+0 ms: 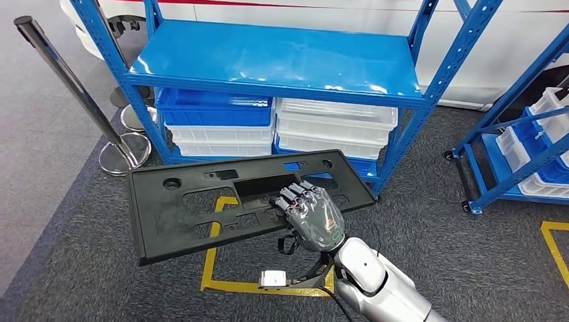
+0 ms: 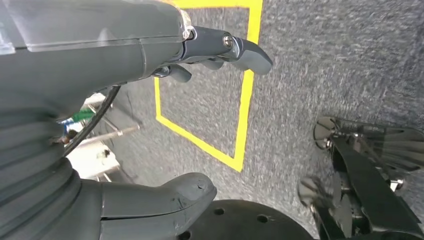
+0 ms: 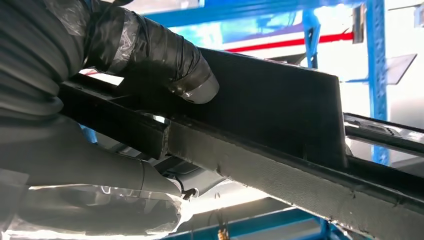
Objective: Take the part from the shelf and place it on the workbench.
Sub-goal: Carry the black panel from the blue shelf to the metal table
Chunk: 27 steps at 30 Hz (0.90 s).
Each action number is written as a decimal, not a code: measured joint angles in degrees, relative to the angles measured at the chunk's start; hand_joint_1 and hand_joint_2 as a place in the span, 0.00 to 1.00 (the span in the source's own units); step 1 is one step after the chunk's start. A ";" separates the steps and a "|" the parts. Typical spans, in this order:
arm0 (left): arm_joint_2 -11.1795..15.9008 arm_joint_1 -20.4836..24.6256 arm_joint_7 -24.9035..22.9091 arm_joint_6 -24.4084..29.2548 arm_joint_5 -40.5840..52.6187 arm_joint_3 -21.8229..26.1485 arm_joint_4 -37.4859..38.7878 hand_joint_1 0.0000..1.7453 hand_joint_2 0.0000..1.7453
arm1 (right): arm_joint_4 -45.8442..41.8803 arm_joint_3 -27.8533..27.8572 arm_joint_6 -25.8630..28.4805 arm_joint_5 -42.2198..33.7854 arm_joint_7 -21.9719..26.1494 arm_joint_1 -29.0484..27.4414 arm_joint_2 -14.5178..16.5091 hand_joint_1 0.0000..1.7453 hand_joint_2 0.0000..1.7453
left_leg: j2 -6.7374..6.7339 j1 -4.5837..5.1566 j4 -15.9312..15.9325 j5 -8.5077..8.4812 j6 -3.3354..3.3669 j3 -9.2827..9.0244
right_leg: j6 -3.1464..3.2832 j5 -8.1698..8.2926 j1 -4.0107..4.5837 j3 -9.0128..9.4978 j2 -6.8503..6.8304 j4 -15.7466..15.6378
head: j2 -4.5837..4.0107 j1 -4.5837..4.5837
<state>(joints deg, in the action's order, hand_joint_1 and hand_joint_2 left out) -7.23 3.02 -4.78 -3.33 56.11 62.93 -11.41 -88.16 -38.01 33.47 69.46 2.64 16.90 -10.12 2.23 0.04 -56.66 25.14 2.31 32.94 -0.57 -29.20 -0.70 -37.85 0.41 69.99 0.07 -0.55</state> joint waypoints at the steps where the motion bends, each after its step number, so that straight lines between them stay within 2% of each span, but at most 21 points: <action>1: -0.03 0.01 0.27 0.03 -0.07 -0.01 0.00 0.00 1.00 | 0.05 0.03 0.08 0.04 0.01 -0.16 0.04 1.00 1.00 | 0.49 0.10 -0.13 -0.27 -0.16 0.40 | 0.52 0.59 0.05 3.14 1.20 -4.37 | 0.00 0.01; 2: -0.07 0.05 0.49 0.04 -0.08 -0.02 0.00 0.00 1.00 | 0.07 0.11 0.20 0.07 0.01 -0.31 0.08 1.00 1.00 | 0.98 0.11 -0.24 -0.53 -0.38 0.69 | 0.87 0.83 0.08 5.73 2.24 -8.21 | 0.00 0.01; 3: -0.09 0.08 0.65 0.04 -0.05 -0.03 0.00 0.00 1.00 | 0.08 0.21 0.35 0.12 0.02 -0.46 0.09 1.00 1.00 | 1.47 0.06 -0.32 -0.80 -0.68 0.91 | 1.15 0.77 0.18 7.39 3.04 -10.86 | 0.00 0.01; 4: -0.12 0.08 0.76 0.04 -0.01 -0.04 0.00 0.00 1.00 | 0.10 0.31 0.50 0.19 0.03 -0.58 0.10 1.00 1.00 | 1.95 -0.05 -0.34 -1.09 -1.03 1.16 | 1.28 0.51 0.27 8.03 3.25 -12.06 | 0.00 0.00; 6: -0.02 0.03 0.84 0.04 0.08 -0.04 0.00 0.00 1.00 | 0.16 0.44 0.69 0.48 0.06 -0.75 0.13 1.00 1.00 | 2.58 -0.23 -0.45 -1.43 -1.73 1.56 | 1.46 0.86 0.25 7.98 2.07 -12.61 | 0.00 -0.02; 7: 0.05 -0.01 0.84 0.04 0.15 -0.05 0.00 0.00 1.00 | 0.17 0.47 0.72 0.61 0.08 -0.77 0.17 1.00 1.00 | 1.97 -0.18 -1.05 -0.94 -2.04 2.00 | 1.69 1.07 0.08 8.00 1.41 -12.91 | 0.00 -0.01; 8: 0.13 -0.01 0.84 0.04 0.20 -0.05 0.00 0.00 1.00 | 0.18 0.50 0.74 0.73 0.11 -0.79 0.21 1.00 1.00 | 1.03 -0.15 -2.61 0.22 -2.34 2.79 | 1.92 1.30 -0.13 7.99 0.73 -13.17 | 0.00 0.01; 10: 0.20 0.02 0.88 -0.03 0.33 -0.08 0.00 0.00 1.00 | 0.21 0.60 0.77 0.83 0.17 -0.94 0.25 1.00 1.00 | -1.08 -0.36 -9.12 4.07 -2.99 5.68 | 2.22 1.54 -0.27 7.82 -0.62 -13.30 | 0.00 0.03; 11: 0.19 0.03 0.95 -0.08 0.36 -0.09 0.00 0.00 1.00 | 0.25 0.69 0.78 0.85 0.19 -1.06 0.25 1.00 1.00 | -1.47 -0.60 -13.15 5.81 -3.32 7.42 | 2.24 1.55 -0.25 7.65 -1.35 -13.18 | 0.00 0.03; 12: 0.19 0.01 1.03 -0.14 0.39 -0.10 0.00 0.00 1.00 | 0.31 0.77 0.78 0.89 0.20 -1.18 0.24 1.00 1.00 | -1.69 -0.80 -16.26 6.76 -3.60 8.70 | 2.21 1.53 -0.24 7.51 -2.07 -13.05 | 0.00 0.03; 13: 0.19 -0.02 1.12 -0.16 0.40 -0.10 0.00 0.00 1.00 | 0.38 0.84 0.78 0.94 0.20 -1.27 0.23 1.00 1.00 | -1.85 -0.97 -17.53 6.66 -3.82 9.09 | 2.16 1.49 -0.24 7.41 -2.77 -12.93 | 0.00 0.04; 14: 0.19 -0.05 1.19 -0.17 0.42 -0.11 0.00 0.00 1.00 | 0.45 0.90 0.78 1.01 0.20 -1.32 0.23 1.00 1.00 | -2.07 -1.11 -16.42 5.46 -3.97 8.28 | 2.05 1.41 -0.27 7.37 -3.43 -12.80 | 0.00 0.04; 15: 0.21 -0.08 1.24 -0.17 0.42 -0.11 0.00 0.00 1.00 | 0.50 0.94 0.78 1.06 0.20 -1.33 0.22 1.00 1.00 | -2.49 -1.21 -13.06 3.51 -4.03 6.34 | 1.88 1.28 -0.31 7.40 -4.05 -12.66 | 0.00 0.04; 17: 0.23 -0.05 1.32 -0.17 0.42 -0.14 0.00 0.00 1.00 | 0.54 1.07 0.78 1.10 0.20 -1.32 0.22 1.00 1.00 | -4.32 -0.97 -4.94 0.74 -3.78 1.80 | 1.36 0.94 -0.22 7.48 -5.11 -12.41 | 0.00 0.04; 18: 0.23 -0.01 1.36 -0.17 0.42 -0.16 0.00 0.00 1.00 | 0.54 1.14 0.78 1.10 0.20 -1.31 0.21 1.00 1.00 | -5.07 -0.70 -2.52 0.21 -3.38 0.52 | 1.07 0.83 -0.11 7.54 -5.58 -12.32 | 0.00 0.04; 19: 0.22 0.02 1.39 -0.16 0.42 -0.17 0.00 0.00 1.00 | 0.54 1.20 0.78 1.11 0.20 -1.30 0.21 1.00 1.00 | -5.44 -0.42 -1.46 0.35 -2.93 0.04 | 0.79 0.76 0.05 7.57 -6.01 -12.26 | 0.00 0.03; 21: 0.22 -0.01 1.51 -0.16 0.42 -0.17 0.00 0.00 1.00 | 0.54 1.32 0.78 1.17 0.20 -1.27 0.20 1.00 1.00 | -4.63 -0.28 -1.23 0.31 -1.99 0.25 | 0.17 0.67 0.17 7.70 -6.83 -12.25 | 0.00 0.01; 22: 0.19 -0.04 1.60 -0.16 0.40 -0.17 0.00 0.00 1.00 | 0.54 1.37 0.78 1.25 0.20 -1.26 0.18 1.00 1.00 | -4.05 -0.39 -0.96 0.26 -1.59 0.25 | -0.15 0.35 0.09 7.67 -6.30 -12.00 | 0.00 0.00; 24: 0.08 -0.06 1.81 -0.20 0.34 -0.17 0.00 0.00 1.00 | 0.53 1.55 0.83 1.49 0.20 -1.31 0.08 1.00 1.00 | -3.00 -0.64 -0.63 -0.09 -0.77 0.30 | -0.56 -2.07 -0.20 6.33 -3.55 -8.83 | 0.00 -0.01; 25: 0.01 -0.03 1.93 -0.23 0.28 -0.16 0.00 0.00 1.00 | 0.52 1.72 0.87 1.60 0.20 -1.42 -0.07 1.00 1.00 | -2.49 -0.61 -0.60 -0.22 -0.50 0.40 | -0.60 -4.00 -0.27 4.78 -1.94 -5.45 | 0.00 -0.01; 27: -0.18 0.06 2.14 -0.27 0.08 -0.15 0.00 0.00 1.00 | 0.51 2.10 0.94 1.86 0.19 -1.95 -0.53 1.00 1.00 | -1.16 -0.42 -0.65 -0.40 -0.15 0.66 | -0.55 -7.26 -0.20 0.87 -0.73 2.49 | 0.00 -0.01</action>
<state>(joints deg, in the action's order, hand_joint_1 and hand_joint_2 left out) -7.41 3.09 -2.63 -3.60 56.19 62.77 -11.41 -87.65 -35.92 34.41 71.32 2.84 14.95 -10.66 1.07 -0.37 -57.32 24.74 2.16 33.60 -1.13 -36.46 -0.90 -36.98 -0.32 72.48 0.07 -0.56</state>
